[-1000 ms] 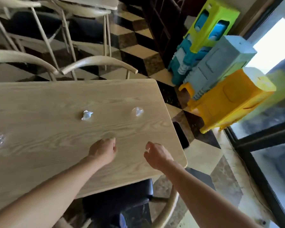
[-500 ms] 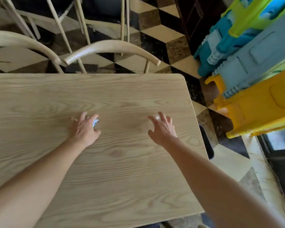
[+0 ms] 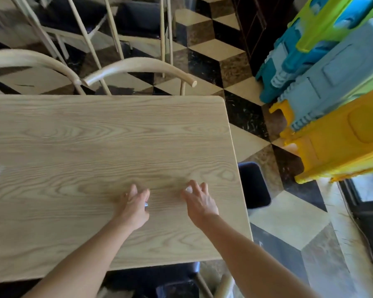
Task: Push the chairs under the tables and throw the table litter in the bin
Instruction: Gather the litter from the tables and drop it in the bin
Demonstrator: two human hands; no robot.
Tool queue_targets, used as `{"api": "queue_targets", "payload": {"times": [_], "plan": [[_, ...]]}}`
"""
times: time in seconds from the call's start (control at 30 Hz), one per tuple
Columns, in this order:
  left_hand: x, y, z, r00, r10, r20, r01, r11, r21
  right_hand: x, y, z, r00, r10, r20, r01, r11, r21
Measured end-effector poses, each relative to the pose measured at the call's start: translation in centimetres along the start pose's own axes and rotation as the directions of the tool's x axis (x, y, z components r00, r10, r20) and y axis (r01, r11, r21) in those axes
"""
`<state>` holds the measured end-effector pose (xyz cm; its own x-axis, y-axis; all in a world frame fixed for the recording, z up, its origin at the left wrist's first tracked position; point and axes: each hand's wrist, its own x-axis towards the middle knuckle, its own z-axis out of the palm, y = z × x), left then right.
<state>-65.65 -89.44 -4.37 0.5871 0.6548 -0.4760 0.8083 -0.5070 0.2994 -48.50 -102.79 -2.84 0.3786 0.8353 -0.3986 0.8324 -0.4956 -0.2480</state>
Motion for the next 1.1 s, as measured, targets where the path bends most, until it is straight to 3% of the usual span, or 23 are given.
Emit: {"api": "queue_targets", "payload": {"times": [0.13, 0.23, 0.5, 0.7, 0.83, 1.1], "plan": [[-5.2, 6.3, 3.4, 0.988, -0.013, 0.152, 0.026, 0.996, -0.083, -6.1, 3.8, -0.2, 0.987, -0.118, 0.11, 0.125, 0.99, -0.058], [-8.4, 11.4, 6.0, 0.994, 0.0, 0.109, 0.006, 0.998, -0.056, -11.1, 8.4, -0.9, 0.988, -0.115, 0.106, 0.122, 0.99, -0.067], [-14.2, 29.5, 8.3, 0.978, 0.21, 0.015, -0.21, 0.973, 0.096, -24.4, 22.2, -6.5, 0.988, 0.118, -0.097, -0.113, 0.992, 0.053], [-16.5, 40.2, 8.1, 0.892, 0.452, 0.008, -0.449, 0.882, 0.14, -31.0, 28.6, -7.9, 0.946, 0.296, -0.136, -0.273, 0.948, 0.164], [-16.7, 43.5, 8.3, 0.856, 0.517, 0.01, -0.512, 0.845, 0.152, -32.5, 29.8, -8.0, 0.935, 0.332, -0.122, -0.307, 0.933, 0.188], [-12.1, 43.7, 9.1, 0.9, 0.434, 0.038, -0.434, 0.886, 0.165, -28.7, 32.8, -7.9, 0.946, 0.314, -0.081, -0.302, 0.944, 0.132]]}}
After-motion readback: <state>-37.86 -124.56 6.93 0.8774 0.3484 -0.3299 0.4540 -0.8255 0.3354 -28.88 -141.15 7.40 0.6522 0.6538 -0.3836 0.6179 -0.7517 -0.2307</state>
